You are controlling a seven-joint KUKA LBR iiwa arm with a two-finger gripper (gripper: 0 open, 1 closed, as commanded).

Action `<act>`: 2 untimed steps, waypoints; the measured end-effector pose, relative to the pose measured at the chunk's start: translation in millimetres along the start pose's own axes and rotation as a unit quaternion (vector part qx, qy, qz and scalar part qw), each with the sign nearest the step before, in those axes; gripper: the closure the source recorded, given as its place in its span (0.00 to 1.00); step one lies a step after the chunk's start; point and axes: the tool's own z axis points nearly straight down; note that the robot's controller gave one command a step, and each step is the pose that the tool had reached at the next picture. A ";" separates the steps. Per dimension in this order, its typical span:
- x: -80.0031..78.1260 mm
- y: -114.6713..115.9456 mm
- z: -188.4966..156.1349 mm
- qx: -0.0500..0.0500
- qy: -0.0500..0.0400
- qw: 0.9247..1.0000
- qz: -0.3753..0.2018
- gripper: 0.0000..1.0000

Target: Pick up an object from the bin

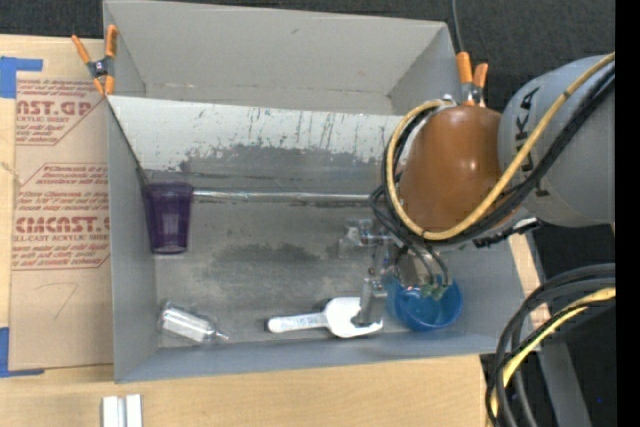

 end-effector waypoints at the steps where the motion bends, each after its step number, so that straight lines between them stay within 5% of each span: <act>1: -2.3 -0.7 76.0 -0.001 0.000 0.999 0.054 0.00; 2: -0.2 6.1 73.5 0.000 -0.005 1.000 -0.010 0.00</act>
Offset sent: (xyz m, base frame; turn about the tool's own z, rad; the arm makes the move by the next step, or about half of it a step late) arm -0.0026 0.0063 -0.0746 -0.0245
